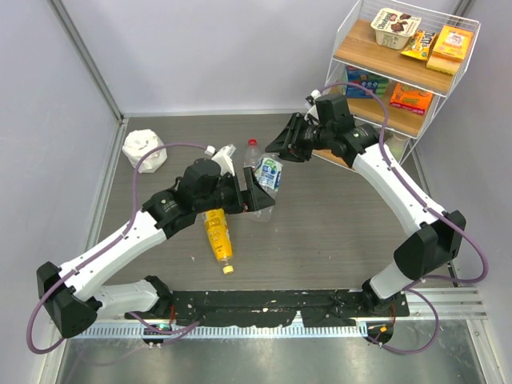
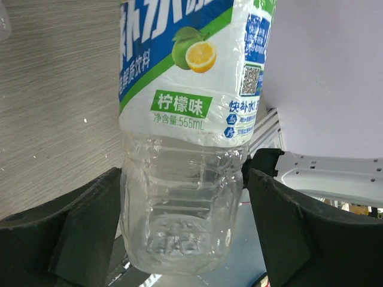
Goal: Unscrew the bottle caps
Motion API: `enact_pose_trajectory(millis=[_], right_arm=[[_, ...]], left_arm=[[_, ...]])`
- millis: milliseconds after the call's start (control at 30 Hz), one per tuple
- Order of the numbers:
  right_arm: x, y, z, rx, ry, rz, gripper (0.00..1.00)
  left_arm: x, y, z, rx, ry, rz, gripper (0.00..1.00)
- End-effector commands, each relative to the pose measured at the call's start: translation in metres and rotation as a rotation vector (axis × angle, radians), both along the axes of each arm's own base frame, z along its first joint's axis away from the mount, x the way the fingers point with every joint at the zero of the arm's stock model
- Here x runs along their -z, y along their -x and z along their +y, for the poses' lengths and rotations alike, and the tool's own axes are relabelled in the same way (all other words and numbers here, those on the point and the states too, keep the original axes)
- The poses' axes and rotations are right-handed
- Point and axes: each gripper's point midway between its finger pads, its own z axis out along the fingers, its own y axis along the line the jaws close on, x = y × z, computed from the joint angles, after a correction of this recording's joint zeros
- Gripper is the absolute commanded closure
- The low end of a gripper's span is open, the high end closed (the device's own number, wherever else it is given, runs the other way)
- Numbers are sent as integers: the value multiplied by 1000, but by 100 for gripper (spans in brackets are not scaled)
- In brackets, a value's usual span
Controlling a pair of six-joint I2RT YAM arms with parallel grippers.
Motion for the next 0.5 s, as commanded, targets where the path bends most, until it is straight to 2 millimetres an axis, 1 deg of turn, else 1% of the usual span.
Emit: enact_pose_trajectory(millis=[0, 33, 133, 167, 200, 233, 267, 300, 333, 467], right_arm=[[-46, 4, -17, 79, -19, -176, 98], [-51, 4, -23, 108, -12, -194, 98], [-59, 7, -30, 149, -8, -209, 98], [-62, 8, -33, 164, -5, -212, 98], [-63, 9, -33, 165, -4, -214, 98], [-62, 8, -38, 190, 12, -203, 98], [-66, 9, -39, 197, 14, -207, 98], [-66, 10, -41, 204, 24, -202, 98], [-73, 10, -42, 206, 21, -215, 98], [-79, 12, -44, 212, 35, -212, 98]], left_arm=[[-47, -6, -3, -37, 106, -67, 12], [-53, -8, -5, -40, 118, -76, 10], [-65, -13, -8, -38, 125, -103, 8], [-65, -15, -8, -42, 108, -106, 6], [-69, -18, -8, -48, 101, -114, 5], [-69, -20, -10, -43, 88, -118, 4], [-71, -22, -13, -31, 75, -127, 4], [-72, -23, -15, -18, 67, -130, 4], [-75, -25, -18, -6, 64, -137, 0], [-83, -27, -30, 34, 71, -146, 0]])
